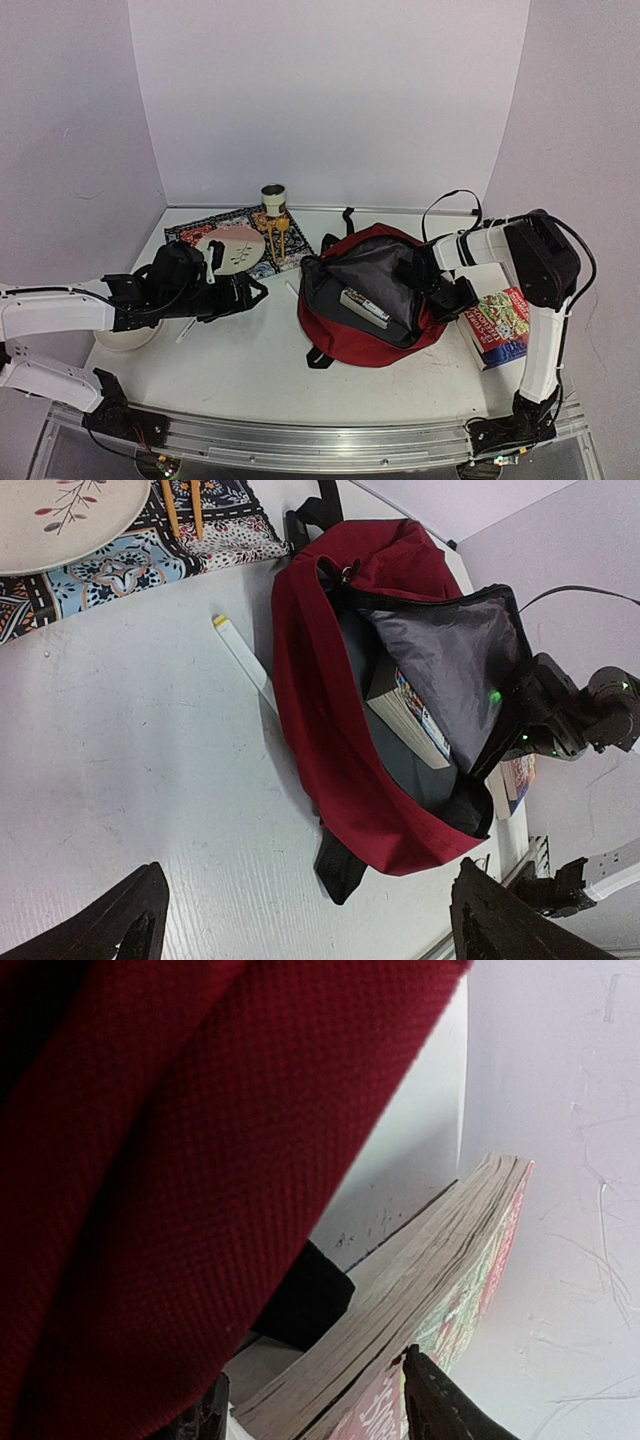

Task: Pack the student bag
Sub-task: Pick up the book.

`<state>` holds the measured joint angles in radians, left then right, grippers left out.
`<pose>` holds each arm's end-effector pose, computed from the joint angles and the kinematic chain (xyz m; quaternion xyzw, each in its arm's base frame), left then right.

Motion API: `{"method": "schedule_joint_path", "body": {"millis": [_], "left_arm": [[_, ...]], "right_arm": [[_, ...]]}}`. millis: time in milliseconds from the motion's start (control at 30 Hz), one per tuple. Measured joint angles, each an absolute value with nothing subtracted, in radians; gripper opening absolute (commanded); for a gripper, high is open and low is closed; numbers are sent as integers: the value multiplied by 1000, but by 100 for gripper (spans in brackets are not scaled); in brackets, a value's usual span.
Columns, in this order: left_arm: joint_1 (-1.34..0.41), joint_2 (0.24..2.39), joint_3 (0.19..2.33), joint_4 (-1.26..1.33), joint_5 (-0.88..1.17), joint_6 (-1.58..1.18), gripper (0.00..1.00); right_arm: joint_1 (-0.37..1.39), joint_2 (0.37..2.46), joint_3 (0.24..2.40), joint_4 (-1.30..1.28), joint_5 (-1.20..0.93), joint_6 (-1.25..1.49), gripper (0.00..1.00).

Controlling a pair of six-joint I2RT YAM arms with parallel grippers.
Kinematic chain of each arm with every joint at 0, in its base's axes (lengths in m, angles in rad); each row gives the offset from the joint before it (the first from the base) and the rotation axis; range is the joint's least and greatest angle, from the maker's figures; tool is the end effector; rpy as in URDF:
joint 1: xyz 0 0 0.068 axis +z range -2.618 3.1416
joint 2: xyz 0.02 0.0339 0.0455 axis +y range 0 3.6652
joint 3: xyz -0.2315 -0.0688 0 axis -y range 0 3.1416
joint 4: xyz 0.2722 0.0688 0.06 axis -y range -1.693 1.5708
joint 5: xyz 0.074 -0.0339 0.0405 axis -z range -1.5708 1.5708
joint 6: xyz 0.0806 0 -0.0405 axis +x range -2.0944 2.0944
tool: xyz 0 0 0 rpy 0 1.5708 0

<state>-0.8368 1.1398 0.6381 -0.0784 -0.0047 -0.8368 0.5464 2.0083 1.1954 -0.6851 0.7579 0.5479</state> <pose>0.2147 -0.2374 0.1608 -0.0011 0.8798 -0.3516 0.3199 0.3350 0.1389 0.0346 0.0142 0.9284 -0.2981 0.2212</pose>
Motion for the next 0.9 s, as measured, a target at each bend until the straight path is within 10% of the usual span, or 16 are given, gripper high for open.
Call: {"method": "schedule_joint_path", "body": {"millis": [900], "left_arm": [[-837,1136,638,-79,-3,-838,99]], "right_arm": [[566,1874,1225,-760,747,581,0]]}}
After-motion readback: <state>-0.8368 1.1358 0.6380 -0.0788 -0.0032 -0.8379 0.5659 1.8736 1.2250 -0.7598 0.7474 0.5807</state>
